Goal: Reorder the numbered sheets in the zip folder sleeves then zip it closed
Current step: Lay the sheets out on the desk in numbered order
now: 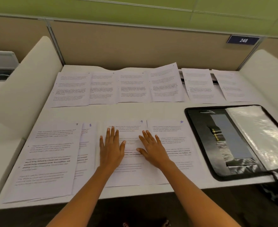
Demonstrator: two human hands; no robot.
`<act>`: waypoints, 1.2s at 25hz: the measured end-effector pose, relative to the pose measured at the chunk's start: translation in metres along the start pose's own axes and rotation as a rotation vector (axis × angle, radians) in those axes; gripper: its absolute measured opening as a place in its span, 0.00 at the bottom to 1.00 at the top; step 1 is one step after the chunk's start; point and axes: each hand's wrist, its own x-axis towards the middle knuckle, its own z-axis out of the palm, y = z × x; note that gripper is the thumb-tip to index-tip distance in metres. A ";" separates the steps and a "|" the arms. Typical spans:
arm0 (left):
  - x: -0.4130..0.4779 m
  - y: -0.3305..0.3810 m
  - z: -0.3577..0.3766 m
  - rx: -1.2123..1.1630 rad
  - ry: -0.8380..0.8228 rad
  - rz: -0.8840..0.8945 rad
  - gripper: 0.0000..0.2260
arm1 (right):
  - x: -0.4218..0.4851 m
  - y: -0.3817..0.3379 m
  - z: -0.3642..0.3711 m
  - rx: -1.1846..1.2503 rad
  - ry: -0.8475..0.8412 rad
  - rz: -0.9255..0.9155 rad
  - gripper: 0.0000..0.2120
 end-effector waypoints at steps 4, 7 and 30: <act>0.007 0.068 0.020 0.000 -0.037 0.035 0.37 | -0.019 0.058 -0.007 -0.009 0.023 0.016 0.45; 0.010 0.110 0.038 0.005 -0.043 0.037 0.40 | -0.030 0.098 -0.013 0.000 0.015 0.020 0.43; 0.093 0.338 0.089 0.105 -0.236 0.334 0.31 | -0.043 0.313 -0.066 0.066 0.101 0.268 0.38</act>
